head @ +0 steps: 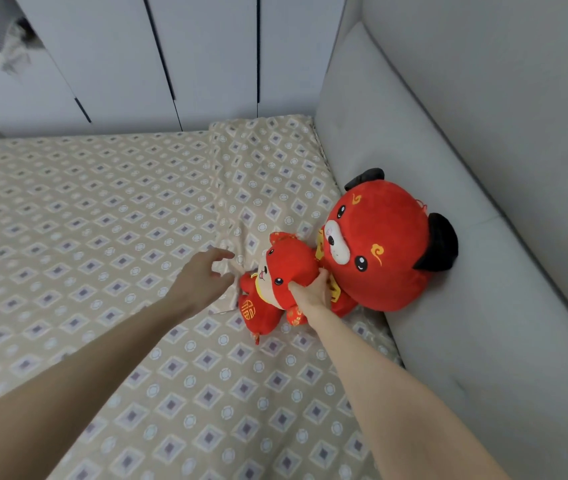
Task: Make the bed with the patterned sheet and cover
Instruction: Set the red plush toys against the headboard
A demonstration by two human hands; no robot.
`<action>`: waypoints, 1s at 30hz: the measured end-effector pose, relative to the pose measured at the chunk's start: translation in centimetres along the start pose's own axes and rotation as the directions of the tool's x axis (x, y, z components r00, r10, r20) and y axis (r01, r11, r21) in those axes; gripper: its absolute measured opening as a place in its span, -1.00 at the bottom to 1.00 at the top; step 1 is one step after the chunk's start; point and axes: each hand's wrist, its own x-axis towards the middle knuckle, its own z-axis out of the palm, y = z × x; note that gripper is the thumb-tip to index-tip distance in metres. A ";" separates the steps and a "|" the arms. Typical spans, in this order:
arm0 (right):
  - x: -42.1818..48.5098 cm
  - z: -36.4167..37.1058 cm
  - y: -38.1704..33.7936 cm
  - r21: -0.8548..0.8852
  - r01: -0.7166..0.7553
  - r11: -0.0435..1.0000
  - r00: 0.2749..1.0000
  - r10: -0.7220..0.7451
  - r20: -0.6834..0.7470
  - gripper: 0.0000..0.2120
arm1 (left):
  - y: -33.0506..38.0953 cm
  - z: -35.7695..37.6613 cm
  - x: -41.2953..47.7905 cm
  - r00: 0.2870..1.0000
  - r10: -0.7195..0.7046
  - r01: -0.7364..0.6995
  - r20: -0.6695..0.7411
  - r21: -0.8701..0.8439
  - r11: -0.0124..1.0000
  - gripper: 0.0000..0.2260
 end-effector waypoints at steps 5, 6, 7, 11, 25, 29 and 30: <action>-0.5 -1.2 0.3 0.015 0.014 1.000 0.998 -0.013 -0.056 -0.51 | -0.8 -0.2 -0.5 0.999 -0.045 0.045 -0.003 0.000 0.999 -0.64; -0.6 -1.4 0.3 0.048 -0.009 0.999 0.998 0.012 -0.061 -0.53 | -1.0 -0.2 -0.7 0.999 -0.054 0.054 -0.002 0.001 0.999 -0.64; -0.5 -1.6 0.3 0.082 -0.042 0.996 0.997 0.046 -0.055 -0.53 | -1.1 -0.3 -0.7 0.998 -0.062 0.062 -0.003 0.002 0.998 -0.64; -0.4 -1.2 0.9 0.119 -0.096 0.988 0.994 0.102 -0.047 -0.50 | -1.5 -0.2 -0.7 0.997 -0.079 0.078 -0.015 -0.015 0.997 -0.66; -1.1 0.0 0.0 -0.005 -0.052 0.999 0.963 0.049 -0.267 -0.53 | -1.4 -0.3 0.1 0.997 -0.074 0.074 0.000 -0.019 0.997 -0.66; -2.4 0.1 1.0 -0.207 0.128 0.970 0.929 -0.191 -0.317 -0.47 | -1.2 -0.9 0.0 0.998 -0.068 0.068 0.008 -0.019 0.998 -0.66; -2.7 0.2 1.3 -0.320 0.222 0.921 0.888 -0.326 -0.323 -0.46 | -1.2 -1.1 0.0 0.998 -0.067 0.067 0.003 -0.020 0.998 -0.66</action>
